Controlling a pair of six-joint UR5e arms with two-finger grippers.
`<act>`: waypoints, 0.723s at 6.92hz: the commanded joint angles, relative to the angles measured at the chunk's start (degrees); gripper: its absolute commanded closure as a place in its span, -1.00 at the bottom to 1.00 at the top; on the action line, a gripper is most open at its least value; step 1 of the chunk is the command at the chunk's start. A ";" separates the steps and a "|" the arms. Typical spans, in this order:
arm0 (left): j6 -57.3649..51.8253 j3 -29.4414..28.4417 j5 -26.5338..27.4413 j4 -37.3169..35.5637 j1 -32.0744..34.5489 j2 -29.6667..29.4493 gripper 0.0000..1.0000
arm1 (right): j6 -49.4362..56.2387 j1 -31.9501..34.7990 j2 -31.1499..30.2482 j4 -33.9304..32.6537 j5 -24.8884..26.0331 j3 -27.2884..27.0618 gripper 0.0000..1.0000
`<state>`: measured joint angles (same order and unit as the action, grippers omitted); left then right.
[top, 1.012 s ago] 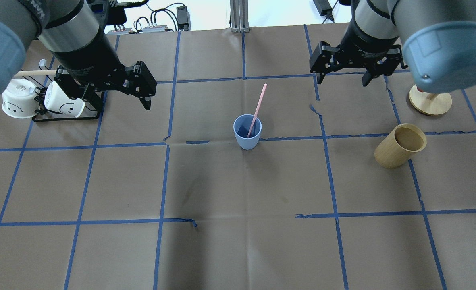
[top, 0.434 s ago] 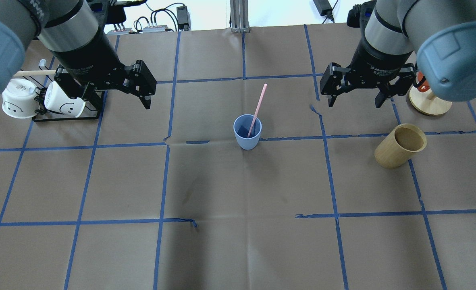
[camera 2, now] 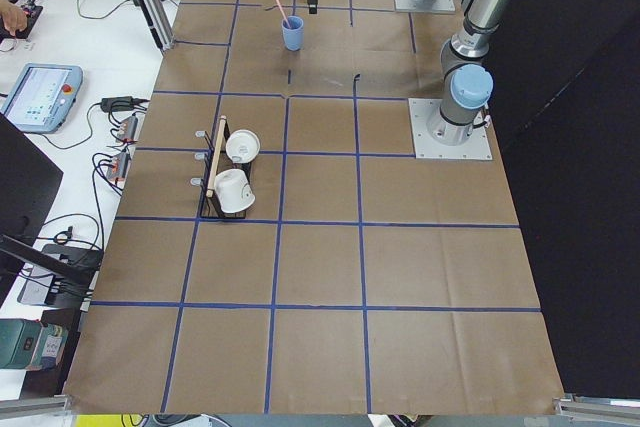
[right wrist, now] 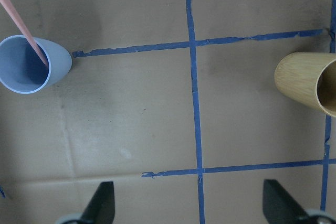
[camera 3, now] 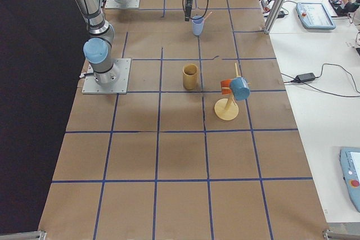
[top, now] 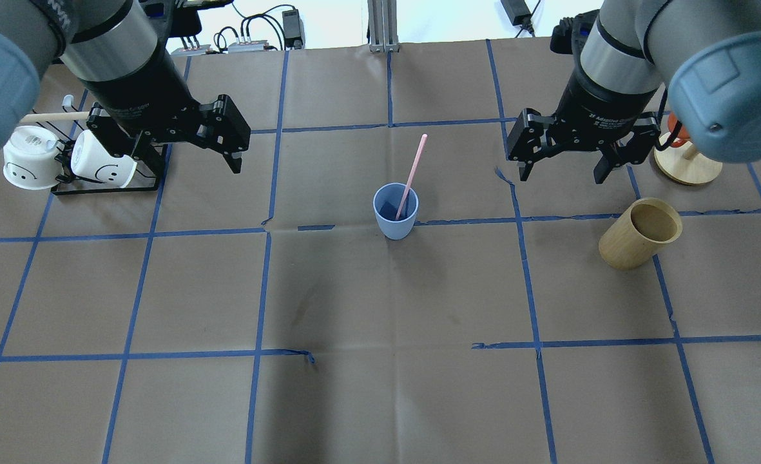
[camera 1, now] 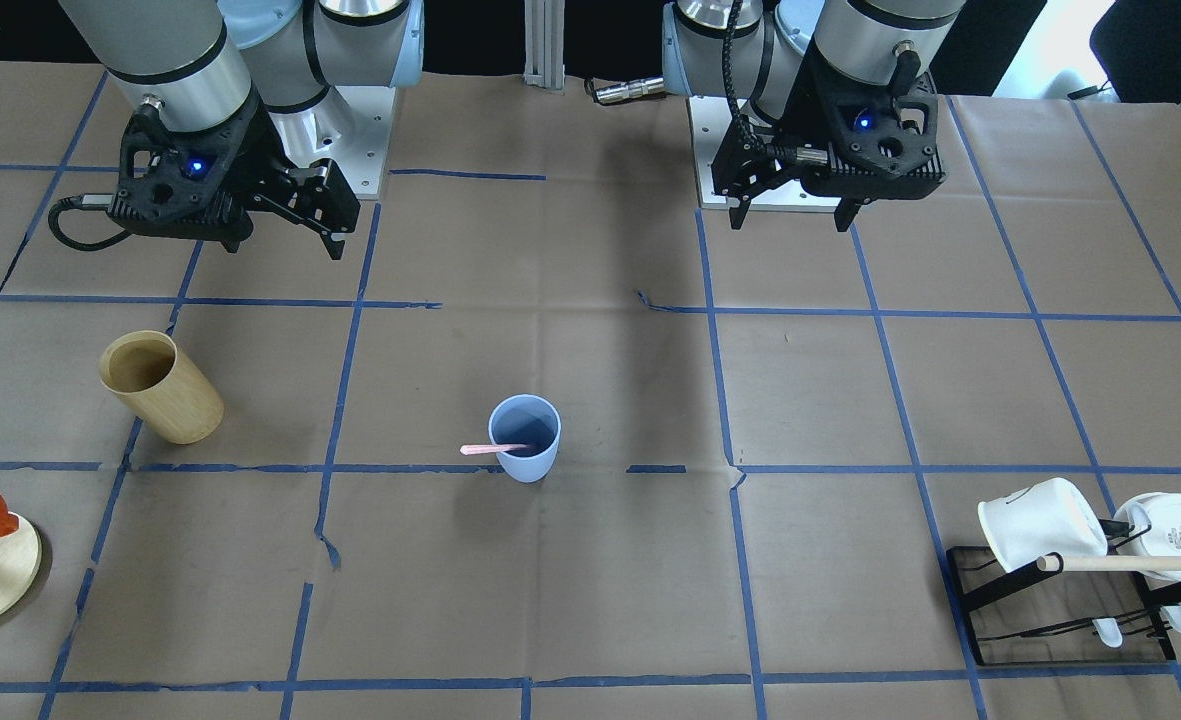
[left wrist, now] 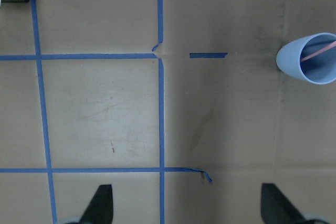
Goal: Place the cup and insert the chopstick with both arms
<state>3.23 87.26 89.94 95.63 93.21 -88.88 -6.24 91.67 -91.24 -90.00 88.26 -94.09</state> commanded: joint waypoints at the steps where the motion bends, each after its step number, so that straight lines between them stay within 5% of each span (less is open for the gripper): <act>1: 0.02 0.02 0.15 0.00 0.04 0.02 -1.00 | 0.00 0.00 0.18 -0.17 0.25 0.05 -0.99; 5: 0.11 0.02 -0.29 -0.88 0.04 -0.33 -1.00 | -0.08 -0.09 0.27 -0.26 0.25 -0.04 -0.99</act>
<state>3.34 87.25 89.69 94.90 93.25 -89.16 -6.26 91.60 -91.27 -90.12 88.61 -94.08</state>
